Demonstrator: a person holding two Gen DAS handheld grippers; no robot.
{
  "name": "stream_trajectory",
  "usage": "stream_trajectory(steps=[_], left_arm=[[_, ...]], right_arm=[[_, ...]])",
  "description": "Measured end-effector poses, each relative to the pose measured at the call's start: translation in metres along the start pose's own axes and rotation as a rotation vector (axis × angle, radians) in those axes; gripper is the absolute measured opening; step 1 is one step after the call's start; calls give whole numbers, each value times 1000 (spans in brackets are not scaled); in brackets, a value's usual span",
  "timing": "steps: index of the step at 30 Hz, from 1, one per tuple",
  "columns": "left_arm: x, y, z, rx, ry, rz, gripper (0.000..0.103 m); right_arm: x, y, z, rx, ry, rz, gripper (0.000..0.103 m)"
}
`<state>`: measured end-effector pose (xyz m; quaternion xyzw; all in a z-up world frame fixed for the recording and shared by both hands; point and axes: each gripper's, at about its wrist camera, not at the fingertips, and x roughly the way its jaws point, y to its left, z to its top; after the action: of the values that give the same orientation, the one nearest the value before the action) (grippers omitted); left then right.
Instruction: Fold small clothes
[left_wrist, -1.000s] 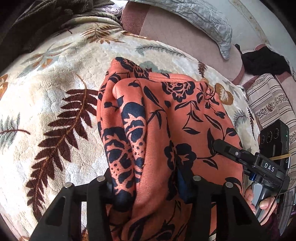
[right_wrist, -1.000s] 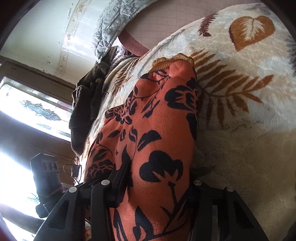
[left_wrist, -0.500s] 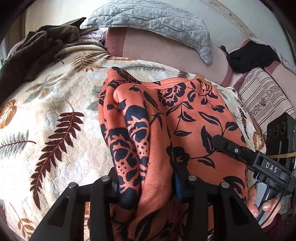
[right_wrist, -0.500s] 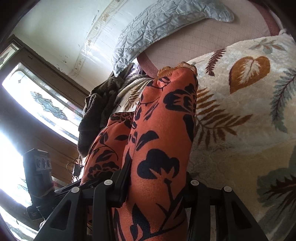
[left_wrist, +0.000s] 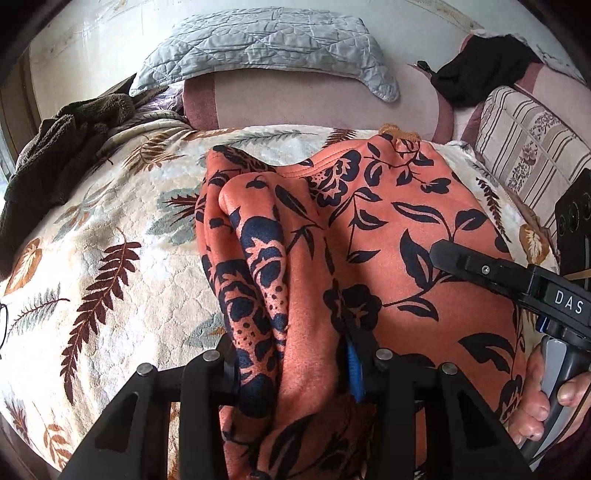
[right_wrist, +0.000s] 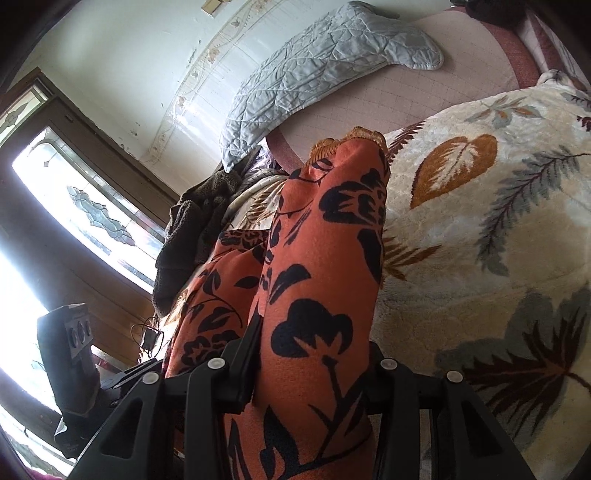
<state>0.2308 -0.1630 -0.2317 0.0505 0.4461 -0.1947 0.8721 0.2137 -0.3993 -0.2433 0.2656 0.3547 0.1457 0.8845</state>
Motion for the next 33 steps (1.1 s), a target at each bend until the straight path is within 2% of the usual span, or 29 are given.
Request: stream_trajectory(steps=[3, 7, 9, 12, 17, 20, 24, 26, 28, 29, 31, 33], left_arm=[[13, -2, -1, 15, 20, 18, 43], [34, -5, -4, 48, 58, 80, 43], [36, -4, -6, 56, 56, 89, 46], [30, -4, -7, 65, 47, 90, 49], [13, -4, -11, 72, 17, 132, 54], [-6, -1, -14, 69, -43, 192, 64], [-20, 10, -27, 56, -102, 306, 73], [-6, 19, -31, 53, -54, 372, 73], [24, 27, -39, 79, 60, 403, 75], [31, 30, -42, 82, 88, 396, 75], [15, 32, -40, 53, 43, 372, 74], [-4, 30, -40, 51, 5, 332, 74]], right_arm=[[9, -7, -1, 19, 18, -20, 44], [23, -23, -4, 64, 64, -85, 44], [32, -33, -6, 95, 111, -134, 49], [26, -38, -7, 126, 122, -157, 57], [-8, -25, -12, 72, 52, -251, 57], [-35, -8, -17, -10, -23, -312, 57], [-54, 15, -29, -72, -73, -248, 57], [-40, 24, -40, -81, -15, -230, 57], [-8, 25, -57, -99, 95, -293, 57], [6, 26, -67, -129, 138, -356, 58], [8, 41, -73, -203, 104, -422, 57], [-6, 52, -70, -194, 78, -414, 57]])
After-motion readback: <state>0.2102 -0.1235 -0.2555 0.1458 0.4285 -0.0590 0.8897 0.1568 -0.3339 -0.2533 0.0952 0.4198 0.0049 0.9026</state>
